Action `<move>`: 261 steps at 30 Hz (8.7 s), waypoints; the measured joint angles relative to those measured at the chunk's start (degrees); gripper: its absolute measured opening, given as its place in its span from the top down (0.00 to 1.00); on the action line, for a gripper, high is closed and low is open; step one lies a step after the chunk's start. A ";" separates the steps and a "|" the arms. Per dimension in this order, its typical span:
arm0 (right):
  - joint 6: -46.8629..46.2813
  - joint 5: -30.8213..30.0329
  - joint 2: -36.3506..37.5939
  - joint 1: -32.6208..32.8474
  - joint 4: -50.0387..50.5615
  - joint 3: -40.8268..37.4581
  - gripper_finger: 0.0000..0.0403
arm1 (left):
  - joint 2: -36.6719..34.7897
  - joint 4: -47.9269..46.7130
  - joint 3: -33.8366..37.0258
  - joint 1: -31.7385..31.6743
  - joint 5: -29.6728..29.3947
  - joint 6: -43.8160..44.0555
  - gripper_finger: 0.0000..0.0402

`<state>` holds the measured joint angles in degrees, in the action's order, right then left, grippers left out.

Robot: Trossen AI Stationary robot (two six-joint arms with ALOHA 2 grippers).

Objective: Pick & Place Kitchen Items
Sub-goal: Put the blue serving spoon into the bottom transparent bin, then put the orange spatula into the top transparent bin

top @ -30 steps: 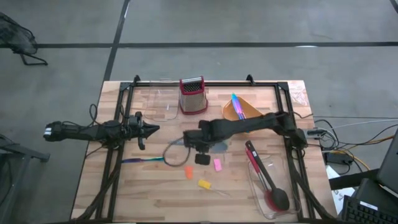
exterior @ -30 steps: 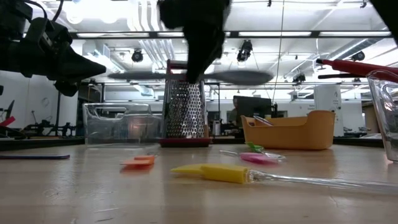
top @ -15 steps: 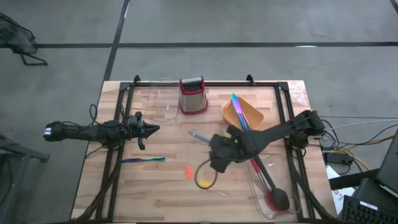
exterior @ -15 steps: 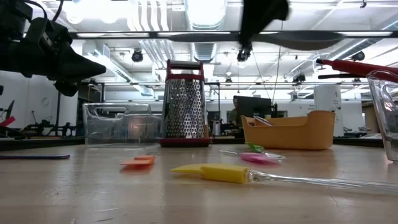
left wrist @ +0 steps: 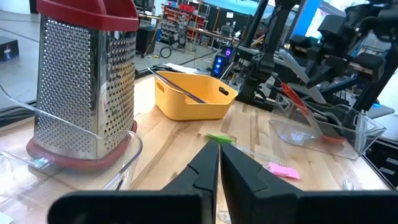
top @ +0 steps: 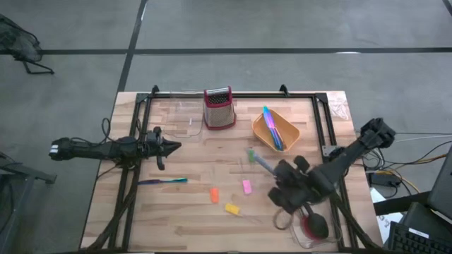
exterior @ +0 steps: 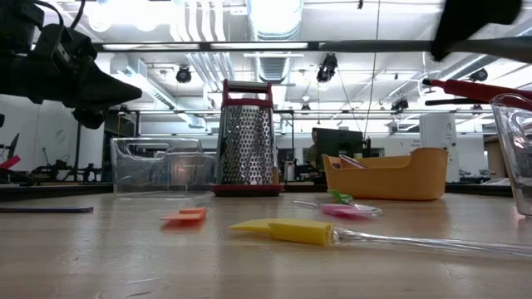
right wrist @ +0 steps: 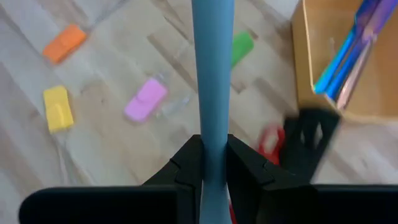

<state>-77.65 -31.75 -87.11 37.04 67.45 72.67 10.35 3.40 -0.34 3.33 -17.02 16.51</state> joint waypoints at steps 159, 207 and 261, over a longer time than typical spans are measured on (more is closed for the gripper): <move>77.58 36.96 35.35 -41.52 -86.34 -48.22 0.98 | 49.45 2.76 -25.29 0.90 14.21 -1.15 0.58; 73.15 42.23 72.62 -41.44 -85.14 -72.17 0.98 | 78.70 -11.36 -46.25 8.63 22.02 -31.98 0.58; 73.18 42.23 72.77 -41.44 -84.18 -72.13 0.98 | 96.17 -14.47 -57.99 10.56 26.56 -36.09 0.86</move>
<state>-4.47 10.48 -14.35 -4.40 -16.73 0.54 106.52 -11.07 -58.33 13.89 9.54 -19.58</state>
